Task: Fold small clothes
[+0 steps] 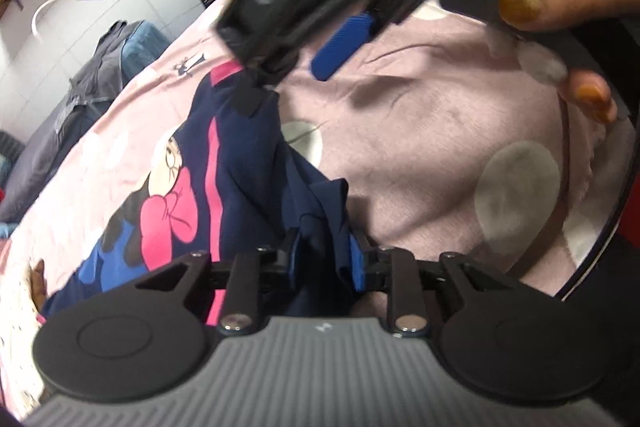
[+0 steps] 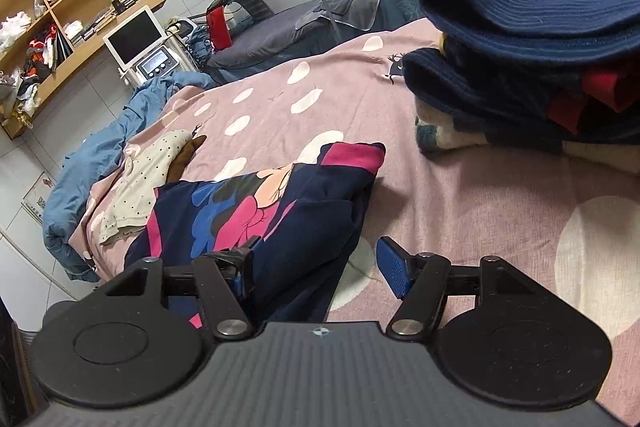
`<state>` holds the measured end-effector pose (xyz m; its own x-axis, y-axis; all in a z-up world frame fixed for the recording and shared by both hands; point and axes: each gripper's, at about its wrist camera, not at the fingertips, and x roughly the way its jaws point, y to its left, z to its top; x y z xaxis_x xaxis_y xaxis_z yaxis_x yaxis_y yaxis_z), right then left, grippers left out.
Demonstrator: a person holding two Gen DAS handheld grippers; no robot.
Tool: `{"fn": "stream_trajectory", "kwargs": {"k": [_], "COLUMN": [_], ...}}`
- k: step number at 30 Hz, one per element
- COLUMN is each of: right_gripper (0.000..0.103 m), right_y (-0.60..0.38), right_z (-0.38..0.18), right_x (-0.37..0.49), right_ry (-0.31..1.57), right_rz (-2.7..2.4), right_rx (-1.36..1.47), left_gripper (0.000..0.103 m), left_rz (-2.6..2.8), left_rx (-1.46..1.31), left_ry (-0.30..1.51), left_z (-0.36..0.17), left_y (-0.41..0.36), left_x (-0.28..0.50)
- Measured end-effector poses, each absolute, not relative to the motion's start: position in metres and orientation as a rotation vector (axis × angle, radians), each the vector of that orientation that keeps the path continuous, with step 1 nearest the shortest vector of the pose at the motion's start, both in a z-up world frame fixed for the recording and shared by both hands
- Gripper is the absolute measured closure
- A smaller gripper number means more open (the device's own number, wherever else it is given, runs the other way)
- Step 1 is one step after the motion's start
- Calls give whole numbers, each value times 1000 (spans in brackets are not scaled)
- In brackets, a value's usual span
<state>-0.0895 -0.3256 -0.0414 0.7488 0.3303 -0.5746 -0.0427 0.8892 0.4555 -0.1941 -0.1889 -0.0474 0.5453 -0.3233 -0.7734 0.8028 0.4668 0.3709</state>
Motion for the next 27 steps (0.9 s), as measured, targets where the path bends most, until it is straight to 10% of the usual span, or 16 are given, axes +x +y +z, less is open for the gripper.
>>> {"fn": "stream_trajectory", "kwargs": {"k": [27], "right_gripper": [0], "right_y": [-323], "right_z": [-86], "right_x": [-9], "right_ry": [852], "right_rz": [241], "right_rx": [702], "left_gripper": [79], "left_rz": [-857], "left_rx": [573], "left_ry": [805], "left_z": [-45], "left_y": [-163], "left_x": [-160]}}
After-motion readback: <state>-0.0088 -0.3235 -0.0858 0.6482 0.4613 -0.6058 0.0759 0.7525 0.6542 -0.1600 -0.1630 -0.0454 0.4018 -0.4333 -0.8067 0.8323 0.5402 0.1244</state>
